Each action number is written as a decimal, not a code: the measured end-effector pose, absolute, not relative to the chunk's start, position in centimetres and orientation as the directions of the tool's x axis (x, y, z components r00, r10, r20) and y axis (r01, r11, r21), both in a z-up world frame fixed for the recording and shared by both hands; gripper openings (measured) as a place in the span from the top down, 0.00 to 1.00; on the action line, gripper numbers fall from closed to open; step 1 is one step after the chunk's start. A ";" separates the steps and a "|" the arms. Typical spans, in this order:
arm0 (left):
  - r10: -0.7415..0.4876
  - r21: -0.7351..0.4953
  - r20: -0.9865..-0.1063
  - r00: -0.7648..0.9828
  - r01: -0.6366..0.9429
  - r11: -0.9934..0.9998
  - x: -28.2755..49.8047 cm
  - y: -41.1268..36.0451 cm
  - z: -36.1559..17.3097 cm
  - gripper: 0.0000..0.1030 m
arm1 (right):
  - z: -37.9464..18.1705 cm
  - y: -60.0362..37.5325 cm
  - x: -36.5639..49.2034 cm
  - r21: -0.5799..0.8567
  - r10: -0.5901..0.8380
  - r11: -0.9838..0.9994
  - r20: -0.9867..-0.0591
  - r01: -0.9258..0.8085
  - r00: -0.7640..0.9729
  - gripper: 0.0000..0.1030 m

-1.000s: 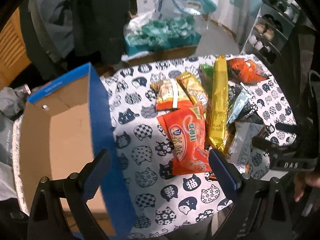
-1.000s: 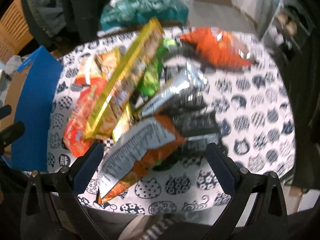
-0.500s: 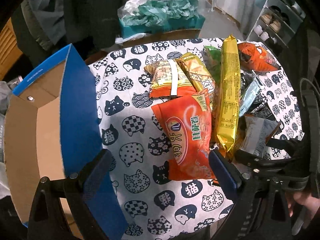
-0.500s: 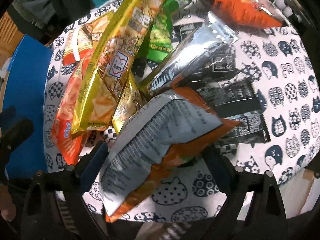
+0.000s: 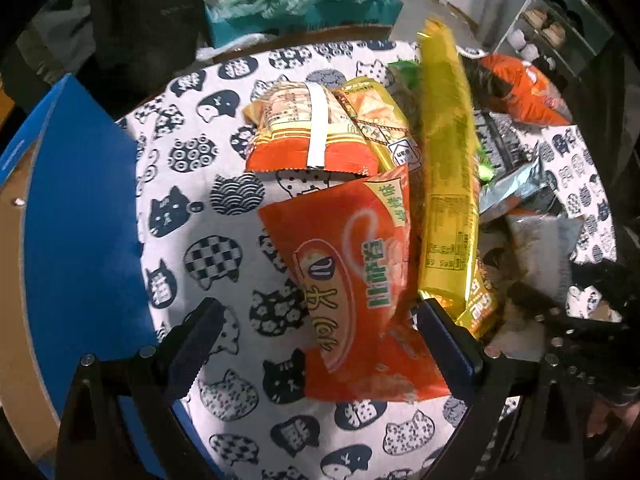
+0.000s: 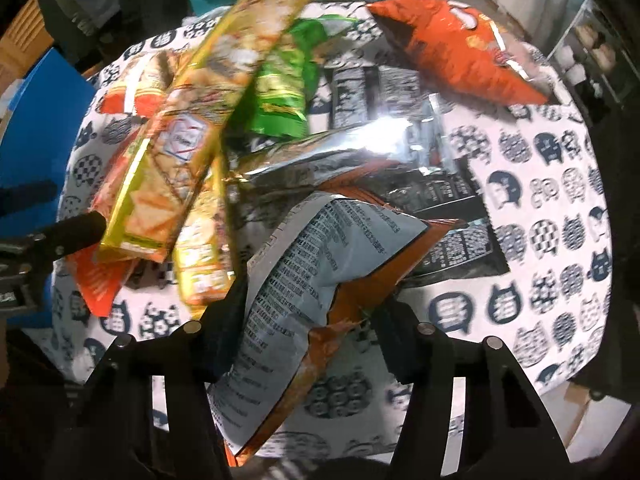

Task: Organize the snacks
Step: 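Grasp the red-orange snack bag with left tool while right tool grasps the white-orange chip bag, then carry both bags over the cardboard box and open both tools to drop them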

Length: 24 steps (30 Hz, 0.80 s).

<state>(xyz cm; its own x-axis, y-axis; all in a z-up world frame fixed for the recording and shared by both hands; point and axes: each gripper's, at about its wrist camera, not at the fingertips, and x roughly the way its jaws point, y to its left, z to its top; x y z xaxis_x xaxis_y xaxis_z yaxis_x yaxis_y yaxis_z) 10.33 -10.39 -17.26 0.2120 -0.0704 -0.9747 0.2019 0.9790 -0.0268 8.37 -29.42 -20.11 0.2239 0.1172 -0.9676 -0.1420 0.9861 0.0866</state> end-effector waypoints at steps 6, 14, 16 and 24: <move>-0.066 -0.029 -0.983 0.171 0.206 0.978 11.5 -11.2 -19.5 0.04 | -19.6 -31.3 8.2 0.065 0.096 0.991 -0.959 -0.121 0.268 0.44; -0.156 -0.126 -0.979 0.132 0.213 0.969 12.2 -11.4 -20.6 0.44 | -18.0 -33.1 6.9 0.085 0.122 0.987 -0.948 -0.135 0.294 0.44; -0.171 -0.141 -0.977 0.130 0.211 0.967 12.2 -11.5 -20.4 0.53 | -17.6 -32.9 6.5 0.084 0.125 0.986 -0.943 -0.143 0.307 0.44; -0.156 -0.109 -0.971 0.183 0.246 0.963 10.5 -10.9 -18.3 0.66 | -16.1 -31.5 5.9 0.018 0.086 0.982 -0.931 -0.190 0.356 0.44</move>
<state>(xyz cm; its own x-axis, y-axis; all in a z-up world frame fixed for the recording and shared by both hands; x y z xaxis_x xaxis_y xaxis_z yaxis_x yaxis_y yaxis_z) 10.51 -10.91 -18.25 0.1828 -0.1562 -0.9707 0.2459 0.9632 -0.1087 5.90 -31.54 -16.11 0.3558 0.0858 -0.9306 -0.1904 0.9815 0.0177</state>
